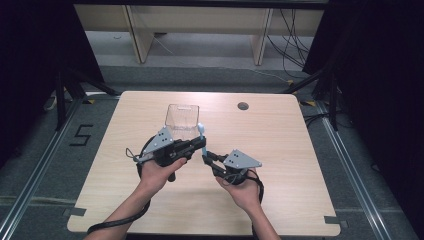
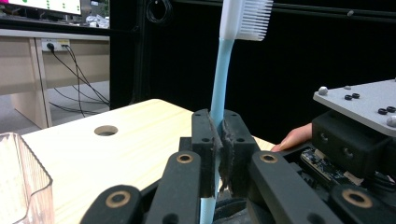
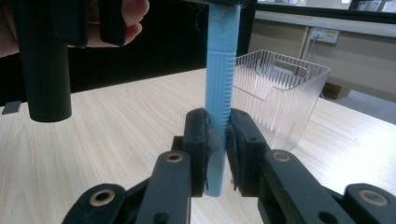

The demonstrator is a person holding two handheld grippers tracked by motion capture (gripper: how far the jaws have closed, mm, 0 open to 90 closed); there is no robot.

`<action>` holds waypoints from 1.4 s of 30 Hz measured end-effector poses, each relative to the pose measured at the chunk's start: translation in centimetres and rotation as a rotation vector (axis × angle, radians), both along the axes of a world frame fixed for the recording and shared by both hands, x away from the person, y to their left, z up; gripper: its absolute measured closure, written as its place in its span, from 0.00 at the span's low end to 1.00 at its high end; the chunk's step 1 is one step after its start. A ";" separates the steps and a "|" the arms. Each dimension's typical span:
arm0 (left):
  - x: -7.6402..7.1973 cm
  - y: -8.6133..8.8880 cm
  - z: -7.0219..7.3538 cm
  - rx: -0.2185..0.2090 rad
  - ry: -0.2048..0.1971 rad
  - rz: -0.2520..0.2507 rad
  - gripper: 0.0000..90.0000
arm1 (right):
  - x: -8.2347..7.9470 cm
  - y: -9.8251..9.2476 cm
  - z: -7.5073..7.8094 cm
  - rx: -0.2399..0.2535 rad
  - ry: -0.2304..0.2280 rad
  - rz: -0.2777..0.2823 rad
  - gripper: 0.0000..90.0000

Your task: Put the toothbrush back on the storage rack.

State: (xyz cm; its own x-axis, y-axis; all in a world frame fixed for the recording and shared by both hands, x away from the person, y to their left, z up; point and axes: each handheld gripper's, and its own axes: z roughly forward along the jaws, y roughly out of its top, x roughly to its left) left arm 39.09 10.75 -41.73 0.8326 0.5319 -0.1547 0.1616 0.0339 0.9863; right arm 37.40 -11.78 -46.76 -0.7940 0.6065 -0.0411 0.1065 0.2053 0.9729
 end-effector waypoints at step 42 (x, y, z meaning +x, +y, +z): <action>1.1 5.0 0.7 0.057 -0.096 0.125 0.94 | -1.8 -6.9 -1.9 0.015 0.065 -0.226 0.57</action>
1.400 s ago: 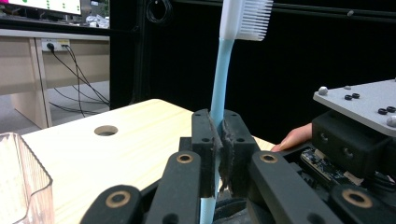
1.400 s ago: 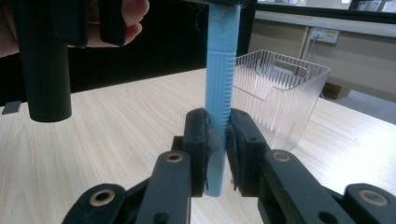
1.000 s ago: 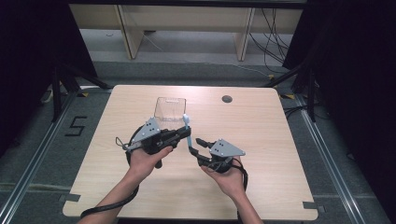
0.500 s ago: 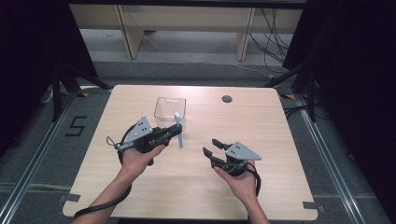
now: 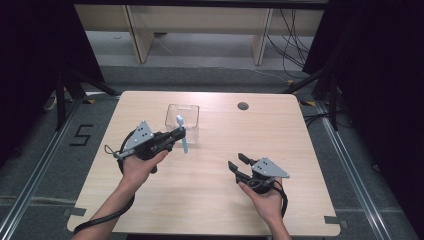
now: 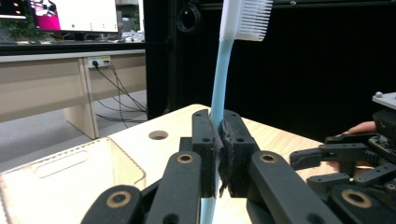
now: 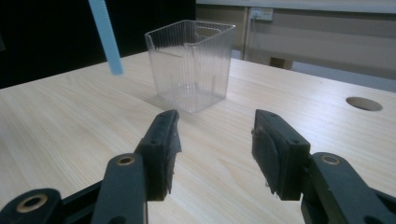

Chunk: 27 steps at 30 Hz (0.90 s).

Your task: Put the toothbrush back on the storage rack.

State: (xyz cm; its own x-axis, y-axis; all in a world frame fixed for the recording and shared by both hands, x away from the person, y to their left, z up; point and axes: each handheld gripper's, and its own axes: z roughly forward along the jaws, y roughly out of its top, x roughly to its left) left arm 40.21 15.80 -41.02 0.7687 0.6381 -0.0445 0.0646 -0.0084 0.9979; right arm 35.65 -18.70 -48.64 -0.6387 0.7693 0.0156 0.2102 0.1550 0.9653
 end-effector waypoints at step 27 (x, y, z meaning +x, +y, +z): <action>2.4 1.7 1.6 -0.016 -0.065 0.102 0.94 | -0.8 -2.0 -1.2 -0.020 0.028 -0.068 0.57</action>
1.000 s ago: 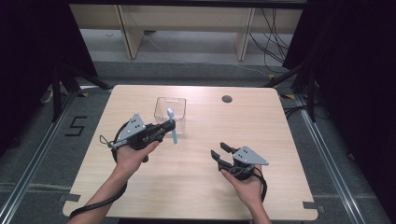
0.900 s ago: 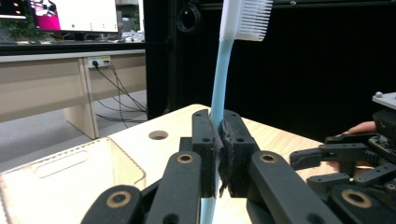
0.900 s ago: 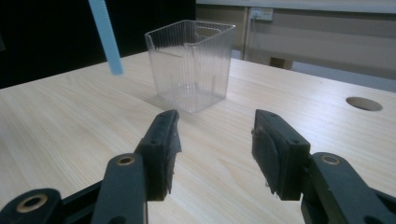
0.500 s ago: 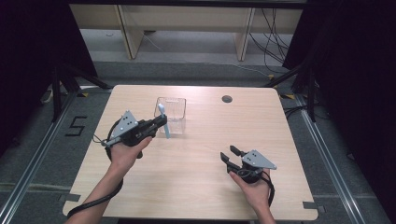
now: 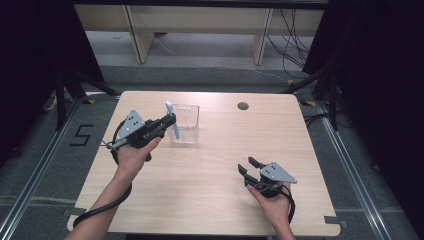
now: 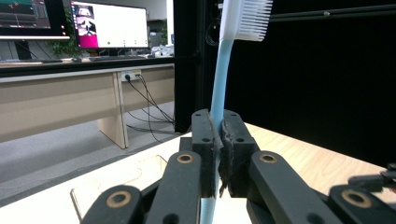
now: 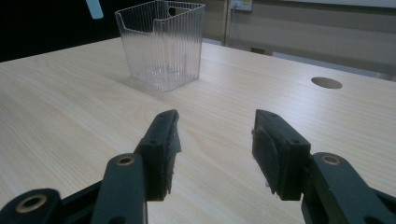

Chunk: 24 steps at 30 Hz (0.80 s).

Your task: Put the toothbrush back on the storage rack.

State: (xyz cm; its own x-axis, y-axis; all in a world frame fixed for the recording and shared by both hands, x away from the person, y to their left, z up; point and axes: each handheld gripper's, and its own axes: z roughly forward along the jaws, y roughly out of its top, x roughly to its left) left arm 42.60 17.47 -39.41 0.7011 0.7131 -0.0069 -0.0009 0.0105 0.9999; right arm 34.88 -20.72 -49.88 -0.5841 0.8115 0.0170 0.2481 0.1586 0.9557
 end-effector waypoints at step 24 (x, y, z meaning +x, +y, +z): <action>2.1 0.4 2.1 0.005 -0.025 0.040 0.94 | -0.1 -0.2 -0.2 -0.005 -0.005 -0.029 0.56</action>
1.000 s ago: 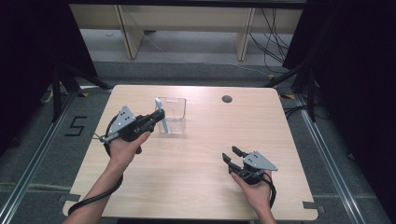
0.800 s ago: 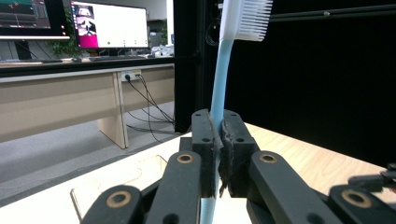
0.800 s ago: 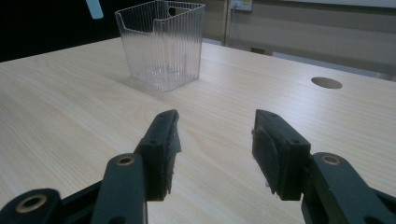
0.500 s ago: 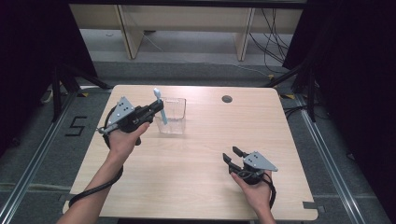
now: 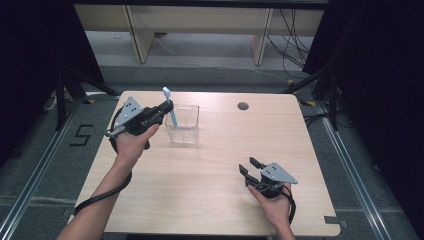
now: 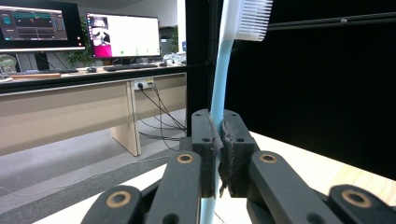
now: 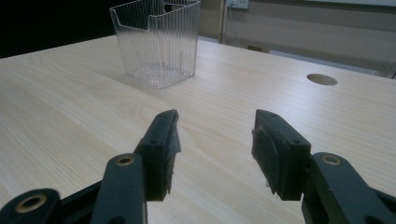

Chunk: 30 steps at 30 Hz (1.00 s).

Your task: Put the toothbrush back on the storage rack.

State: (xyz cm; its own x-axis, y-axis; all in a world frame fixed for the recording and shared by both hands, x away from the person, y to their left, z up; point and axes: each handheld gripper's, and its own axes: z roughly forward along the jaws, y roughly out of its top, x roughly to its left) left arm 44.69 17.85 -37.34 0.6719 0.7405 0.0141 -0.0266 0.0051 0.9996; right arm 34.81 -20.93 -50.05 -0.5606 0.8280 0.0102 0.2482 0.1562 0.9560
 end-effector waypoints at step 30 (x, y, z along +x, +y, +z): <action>3.5 0.7 -1.7 0.023 0.011 0.073 0.94 | 0.2 0.0 -0.1 -0.026 -0.012 0.021 0.57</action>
State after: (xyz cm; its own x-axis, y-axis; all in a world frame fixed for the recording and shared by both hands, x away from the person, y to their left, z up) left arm 48.19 18.51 -39.00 0.6161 0.7873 0.0246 -0.0147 -0.0197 0.9997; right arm 35.04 -20.91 -50.13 -0.5778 0.8160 -0.0180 0.2330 0.1860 0.9545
